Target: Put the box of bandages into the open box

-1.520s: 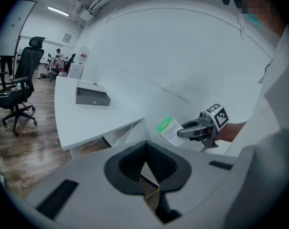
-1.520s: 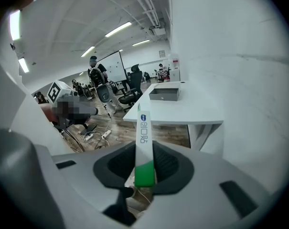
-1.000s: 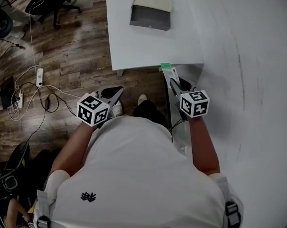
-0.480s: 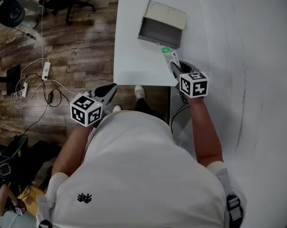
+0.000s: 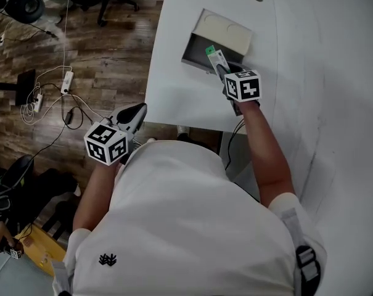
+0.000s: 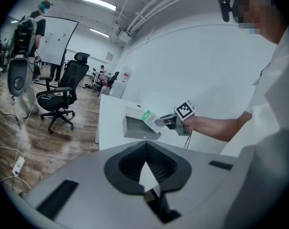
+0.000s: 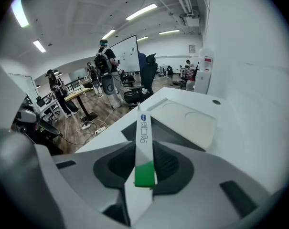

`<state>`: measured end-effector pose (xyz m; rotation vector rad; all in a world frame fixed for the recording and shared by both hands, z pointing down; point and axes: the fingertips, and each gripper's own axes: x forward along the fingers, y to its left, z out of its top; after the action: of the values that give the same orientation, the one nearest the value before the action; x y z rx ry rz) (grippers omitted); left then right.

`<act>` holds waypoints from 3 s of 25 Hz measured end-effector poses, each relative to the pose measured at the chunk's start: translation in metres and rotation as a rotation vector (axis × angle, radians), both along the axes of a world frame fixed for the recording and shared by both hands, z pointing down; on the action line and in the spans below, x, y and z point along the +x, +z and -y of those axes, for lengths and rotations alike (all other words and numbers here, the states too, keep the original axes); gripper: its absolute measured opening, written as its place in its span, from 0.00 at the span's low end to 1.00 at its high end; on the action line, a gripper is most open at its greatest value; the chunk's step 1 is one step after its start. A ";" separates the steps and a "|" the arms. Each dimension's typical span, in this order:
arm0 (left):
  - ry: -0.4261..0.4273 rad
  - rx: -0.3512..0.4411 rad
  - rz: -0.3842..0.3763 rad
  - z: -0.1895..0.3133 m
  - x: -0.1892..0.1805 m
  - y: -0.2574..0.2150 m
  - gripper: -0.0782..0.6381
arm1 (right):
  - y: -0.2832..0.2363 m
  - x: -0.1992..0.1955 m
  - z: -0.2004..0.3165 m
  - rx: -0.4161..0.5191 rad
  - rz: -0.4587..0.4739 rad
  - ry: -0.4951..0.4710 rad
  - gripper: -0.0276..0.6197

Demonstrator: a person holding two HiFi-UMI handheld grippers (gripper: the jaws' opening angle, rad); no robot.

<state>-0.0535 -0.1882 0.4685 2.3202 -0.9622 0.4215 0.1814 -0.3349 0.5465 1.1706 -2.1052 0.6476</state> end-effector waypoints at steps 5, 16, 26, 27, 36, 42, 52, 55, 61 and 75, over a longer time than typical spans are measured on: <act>-0.104 -0.016 0.029 0.012 -0.003 0.007 0.12 | 0.034 -0.008 0.038 -0.041 -0.014 -0.070 0.18; -0.229 -0.055 0.063 0.004 -0.008 0.006 0.12 | 0.078 -0.021 0.073 -0.112 -0.092 -0.105 0.18; -0.268 -0.061 0.079 0.002 -0.008 0.007 0.12 | 0.089 -0.030 0.081 -0.098 -0.129 -0.126 0.19; -0.270 -0.060 0.079 0.001 -0.008 0.007 0.12 | 0.088 -0.031 0.081 -0.093 -0.132 -0.127 0.19; -0.274 -0.052 0.080 -0.001 -0.011 0.005 0.12 | 0.088 -0.037 0.079 -0.058 -0.143 -0.142 0.24; -0.260 -0.050 0.077 -0.005 -0.010 0.007 0.12 | 0.084 -0.035 0.076 -0.034 -0.136 -0.152 0.31; -0.202 -0.035 0.058 -0.008 -0.019 0.014 0.12 | 0.058 -0.026 0.065 0.044 -0.129 -0.098 0.36; -0.173 -0.030 0.048 -0.012 -0.027 0.011 0.12 | 0.037 -0.026 0.054 0.085 -0.124 -0.067 0.36; -0.103 -0.003 0.021 -0.023 -0.040 0.004 0.12 | -0.005 -0.021 0.021 0.171 -0.119 0.003 0.37; 0.070 0.027 -0.035 -0.071 -0.057 0.014 0.12 | -0.011 -0.060 -0.150 0.153 0.086 0.091 0.08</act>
<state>-0.1106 -0.1169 0.4821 2.3837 -0.8773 0.3970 0.1218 -0.1852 0.5355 1.3505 -2.2170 0.5960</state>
